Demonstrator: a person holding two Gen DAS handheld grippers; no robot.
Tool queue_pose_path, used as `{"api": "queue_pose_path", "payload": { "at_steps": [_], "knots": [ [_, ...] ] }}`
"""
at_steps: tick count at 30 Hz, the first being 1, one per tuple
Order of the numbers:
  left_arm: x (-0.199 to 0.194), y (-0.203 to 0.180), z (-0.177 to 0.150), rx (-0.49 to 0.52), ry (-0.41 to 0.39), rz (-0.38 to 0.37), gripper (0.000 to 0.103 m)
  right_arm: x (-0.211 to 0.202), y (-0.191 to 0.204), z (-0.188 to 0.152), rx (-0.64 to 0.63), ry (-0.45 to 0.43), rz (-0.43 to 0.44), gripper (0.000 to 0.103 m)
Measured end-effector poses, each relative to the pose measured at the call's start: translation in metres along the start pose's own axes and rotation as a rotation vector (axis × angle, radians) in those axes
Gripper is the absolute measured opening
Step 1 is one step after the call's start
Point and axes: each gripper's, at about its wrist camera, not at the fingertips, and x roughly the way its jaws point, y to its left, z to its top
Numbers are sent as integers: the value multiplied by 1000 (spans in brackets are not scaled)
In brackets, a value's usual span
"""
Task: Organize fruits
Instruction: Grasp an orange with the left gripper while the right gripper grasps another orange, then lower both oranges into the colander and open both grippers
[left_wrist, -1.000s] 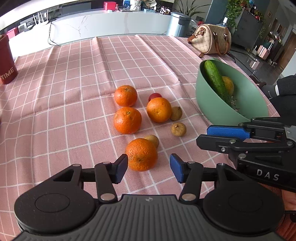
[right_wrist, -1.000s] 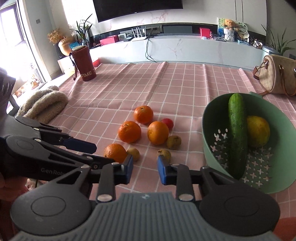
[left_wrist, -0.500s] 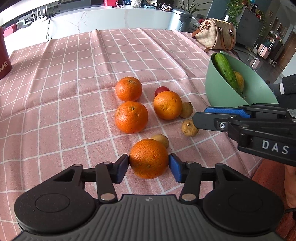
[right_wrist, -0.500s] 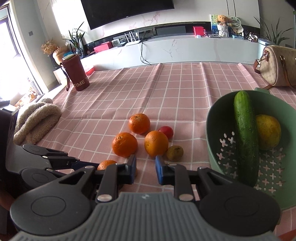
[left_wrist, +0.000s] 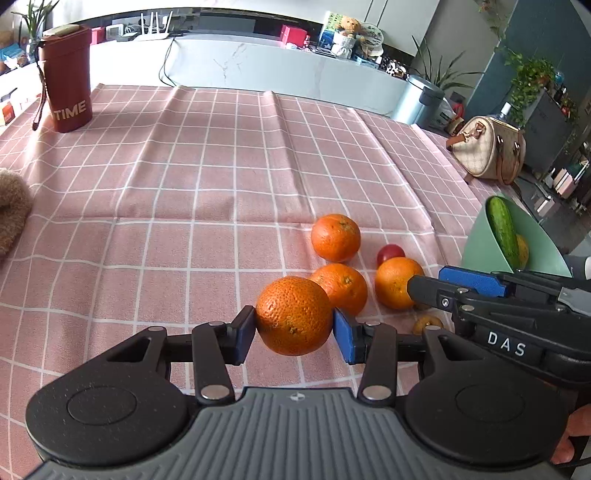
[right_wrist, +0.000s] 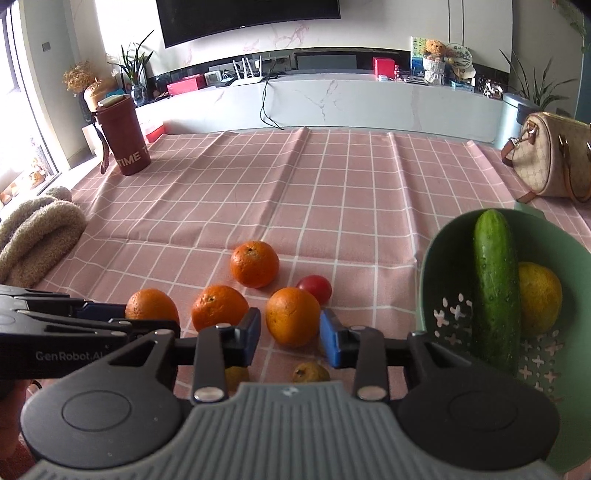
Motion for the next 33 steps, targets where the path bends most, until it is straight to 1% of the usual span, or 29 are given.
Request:
{"api": "queue_pose_path", "payload": {
  "at_steps": [3, 7, 12, 16, 20, 24, 28, 33],
  "knots": [
    [1, 5, 2, -24, -19, 5, 51, 8, 5, 3, -43, -2, -20, 32],
    [3, 9, 3, -36, -35, 6, 51, 19, 5, 5, -56, 14, -33, 32],
    [10, 12, 3, -49, -19, 7, 51, 28, 3, 4, -57, 32, -36, 32],
    [11, 13, 4, -47, -14, 13, 51, 30, 7, 3, -80, 29, -40, 33],
    [8, 11, 3, -40, -22, 18, 51, 28, 9, 2, -97, 20, -45, 31],
    [-1, 10, 4, -54, -40, 15, 51, 14, 12, 3, -108, -33, -36, 30],
    [-20, 3, 6, -66, -72, 12, 51, -5, 15, 4, -120, -62, -10, 29],
    [-42, -20, 17, -52, -67, -31, 51, -40, 2, 9, -69, -86, 28, 29]
  ]
}}
